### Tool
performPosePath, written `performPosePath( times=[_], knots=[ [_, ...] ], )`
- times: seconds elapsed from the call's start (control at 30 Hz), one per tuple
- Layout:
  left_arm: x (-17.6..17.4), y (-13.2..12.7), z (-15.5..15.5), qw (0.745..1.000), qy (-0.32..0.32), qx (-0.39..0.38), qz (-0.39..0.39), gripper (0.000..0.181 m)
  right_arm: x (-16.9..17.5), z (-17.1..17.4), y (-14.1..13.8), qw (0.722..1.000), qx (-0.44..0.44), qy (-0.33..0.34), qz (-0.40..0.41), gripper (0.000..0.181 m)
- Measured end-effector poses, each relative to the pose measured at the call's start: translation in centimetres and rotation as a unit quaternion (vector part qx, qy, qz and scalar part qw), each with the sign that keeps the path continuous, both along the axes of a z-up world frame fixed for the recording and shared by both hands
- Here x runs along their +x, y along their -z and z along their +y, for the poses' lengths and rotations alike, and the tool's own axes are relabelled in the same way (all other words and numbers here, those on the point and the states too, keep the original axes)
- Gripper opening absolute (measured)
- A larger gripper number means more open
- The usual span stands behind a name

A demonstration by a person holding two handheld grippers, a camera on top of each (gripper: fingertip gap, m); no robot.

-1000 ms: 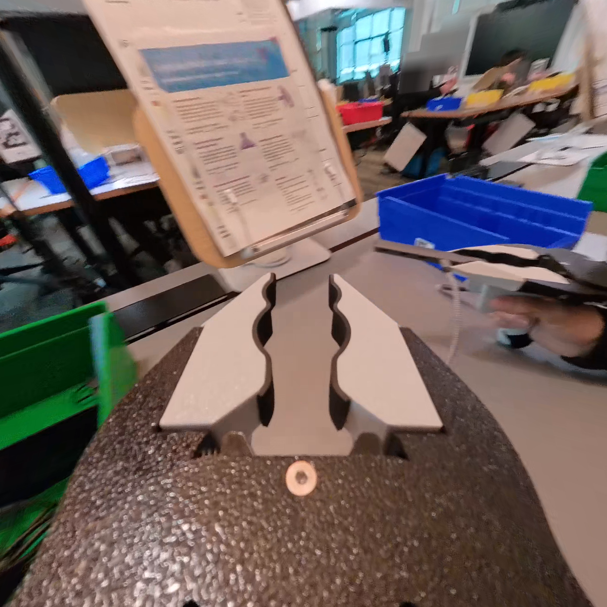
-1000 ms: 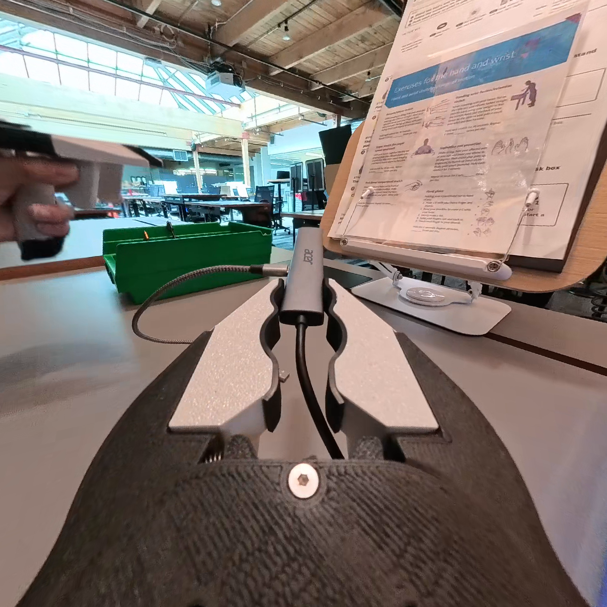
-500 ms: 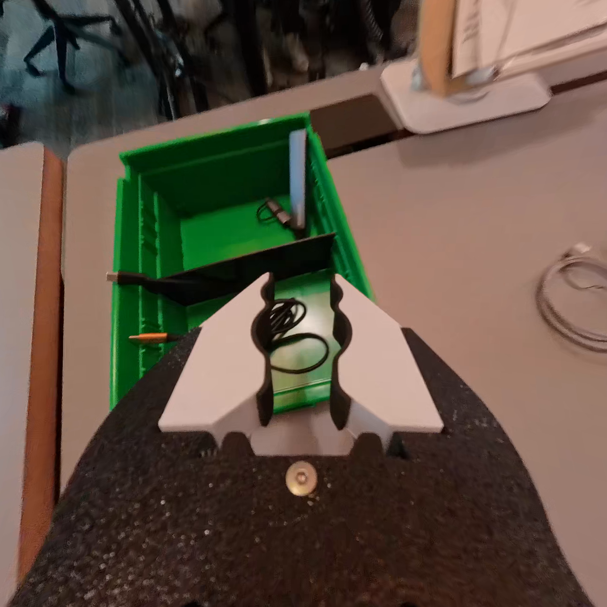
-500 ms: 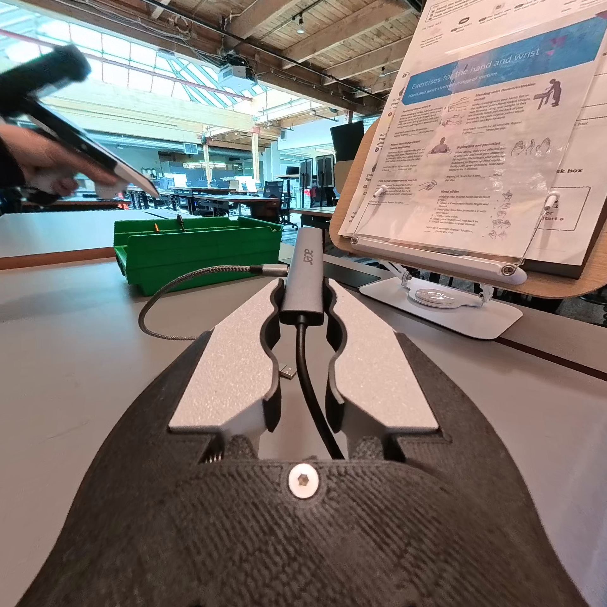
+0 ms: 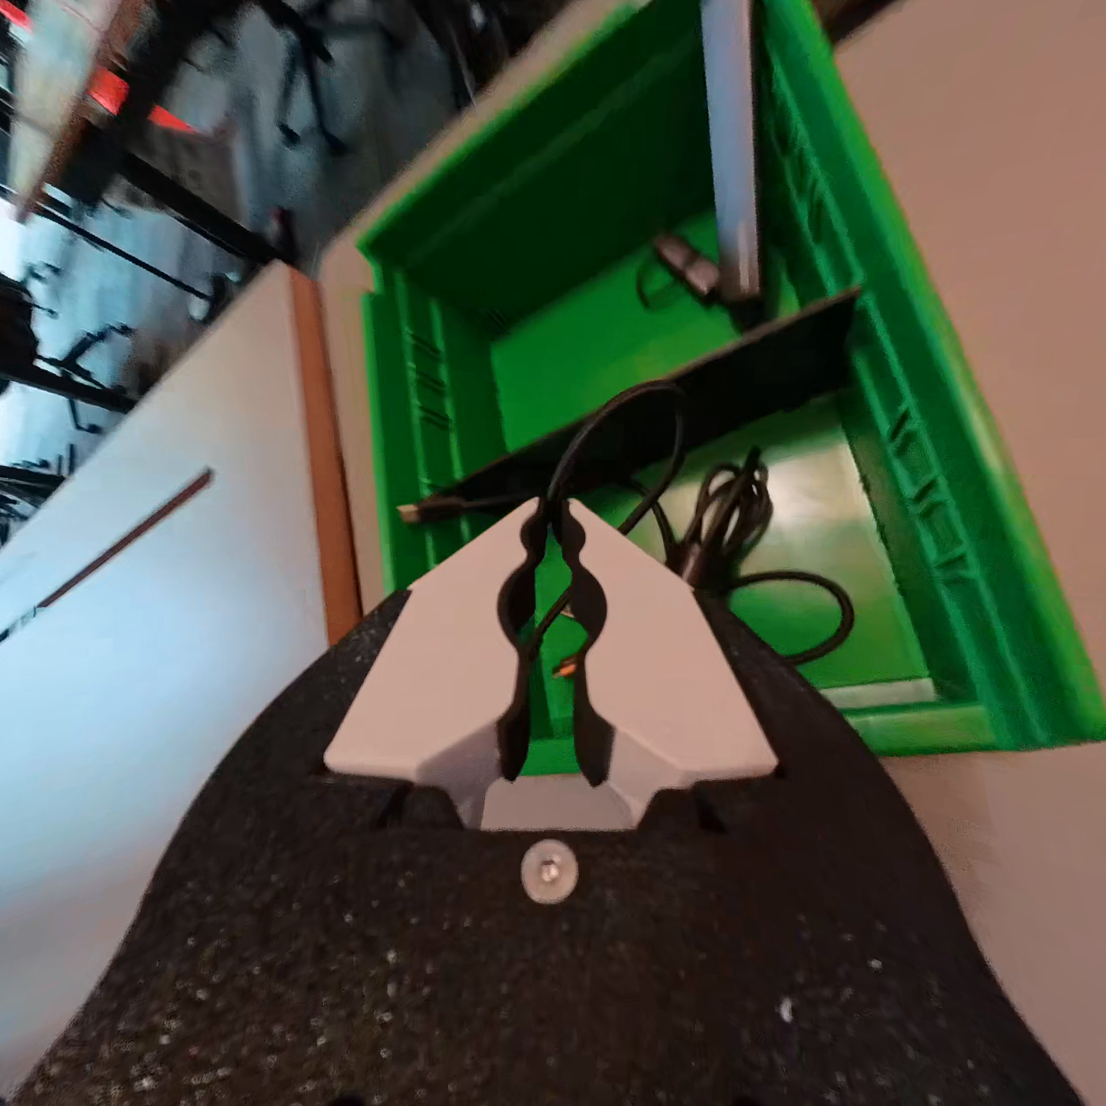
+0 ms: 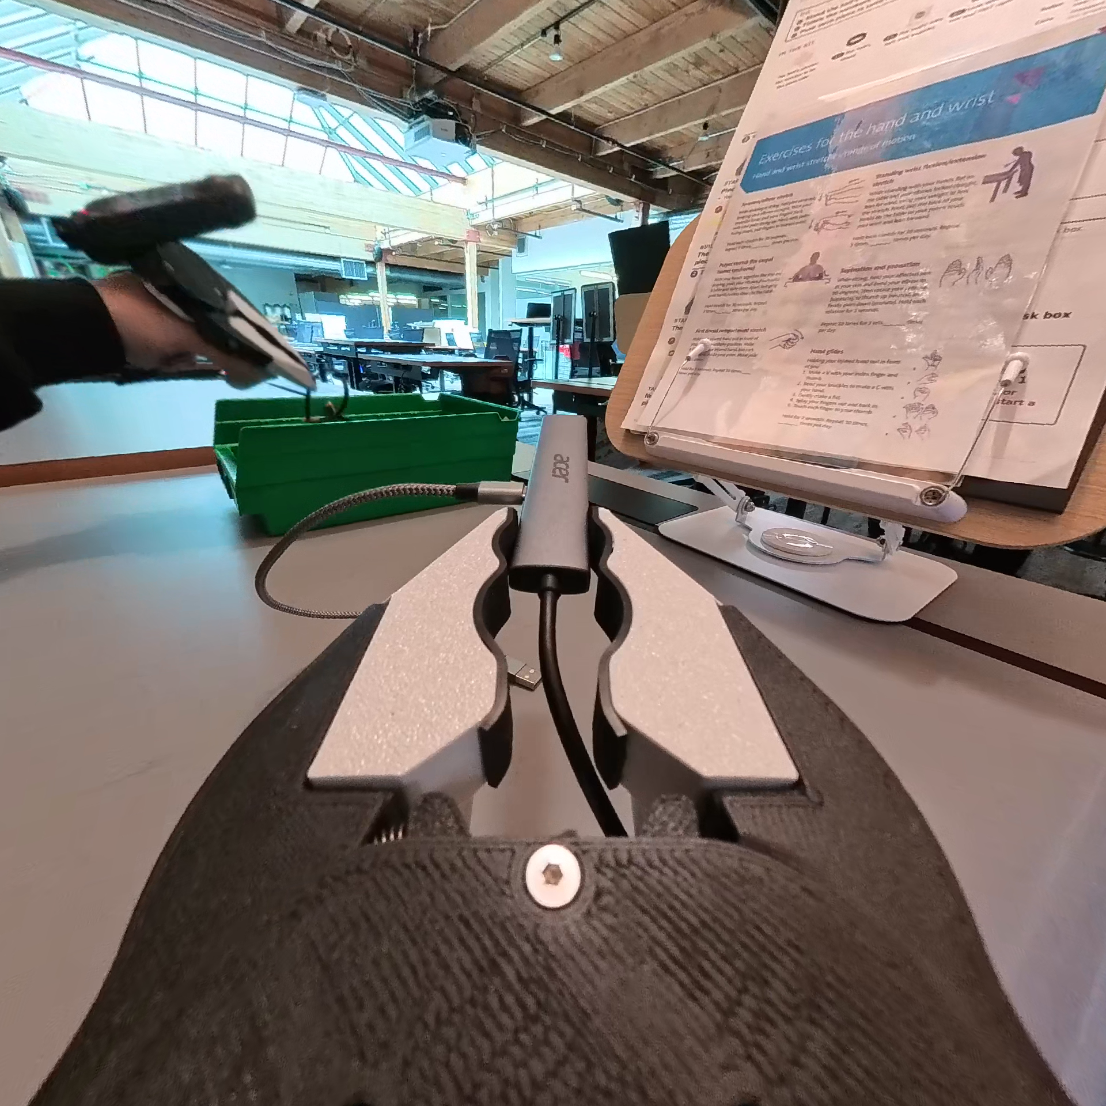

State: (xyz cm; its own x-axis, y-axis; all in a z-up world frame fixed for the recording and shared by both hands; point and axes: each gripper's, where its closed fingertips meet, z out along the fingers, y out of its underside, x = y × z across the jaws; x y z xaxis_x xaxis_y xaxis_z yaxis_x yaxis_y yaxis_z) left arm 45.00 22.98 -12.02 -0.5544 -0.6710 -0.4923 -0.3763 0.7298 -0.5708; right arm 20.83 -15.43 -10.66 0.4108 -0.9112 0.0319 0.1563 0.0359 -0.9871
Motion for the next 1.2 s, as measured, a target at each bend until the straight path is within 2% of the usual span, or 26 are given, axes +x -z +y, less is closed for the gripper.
performPosePath(
  times=[0.03, 0.17, 0.23, 0.3, 0.37, 0.43, 0.57, 0.67, 0.77, 0.9, 1.0, 1.1, 1.17, 1.2],
  knots=[
    [-0.1, -1.6, -0.2, 1.0, 0.0, -0.015, -0.021, 0.001, 0.0, -0.1, 0.0, 1.0, 0.003, 0.0, 0.001, 0.022],
    [-0.7, -9.1, -0.9, 0.988, 0.002, -0.074, -0.133, 0.001, 0.1, -0.3, 0.0, 1.0, 0.013, 0.0, 0.004, 0.022],
    [-2.0, -12.5, -2.5, 0.976, 0.032, -0.114, -0.181, 0.001, 0.1, -0.4, -0.1, 1.0, 0.016, 0.001, 0.004, 0.022],
    [-4.5, -14.8, -5.9, 0.96, 0.11, -0.168, -0.197, 0.001, 0.1, -0.6, -0.1, 1.0, 0.024, 0.002, 0.004, 0.022],
    [-8.4, -15.3, -10.7, 0.934, 0.228, -0.222, -0.165, 0.001, 0.2, -1.1, -0.3, 0.999, 0.038, 0.006, 0.005, 0.022],
    [-13.3, -13.9, -15.4, 0.893, 0.351, -0.256, -0.116, 0.001, 0.3, -1.6, -0.4, 0.998, 0.055, 0.012, 0.005, 0.022],
    [-19.9, -7.8, -21.5, 0.844, 0.467, -0.246, -0.094, 0.002, 0.2, -2.1, -0.5, 0.997, 0.073, 0.013, 0.004, 0.022],
    [-23.6, -3.8, -23.6, 0.803, 0.524, -0.267, -0.095, 0.001, 0.0, -2.2, -0.6, 0.997, 0.077, 0.014, 0.002, 0.022],
    [-25.6, 0.6, -23.0, 0.789, 0.539, -0.292, -0.034, 0.002, -0.3, -2.4, -0.6, 0.997, 0.079, 0.018, 0.001, 0.022],
    [-25.9, 5.0, -19.2, 0.811, 0.537, -0.232, 0.026, 0.007, -0.3, -2.2, -0.5, 0.997, 0.076, 0.015, 0.005, 0.022],
    [-26.0, 7.9, -15.4, 0.836, 0.512, -0.153, 0.126, 0.027, -0.2, -2.1, -0.5, 0.997, 0.075, 0.013, 0.006, 0.022],
    [-23.3, 8.0, -13.6, 0.885, 0.424, -0.132, 0.137, 0.031, -0.1, -2.1, -0.5, 0.997, 0.075, 0.014, 0.006, 0.022],
    [-20.9, 7.4, -14.4, 0.926, 0.313, -0.165, 0.128, 0.031, -0.1, -2.1, -0.4, 0.997, 0.074, 0.013, 0.006, 0.022],
    [-20.3, 7.5, -15.2, 0.937, 0.264, -0.182, 0.14, 0.032, -0.1, -2.0, -0.4, 0.997, 0.073, 0.013, 0.006, 0.022]
  ],
)
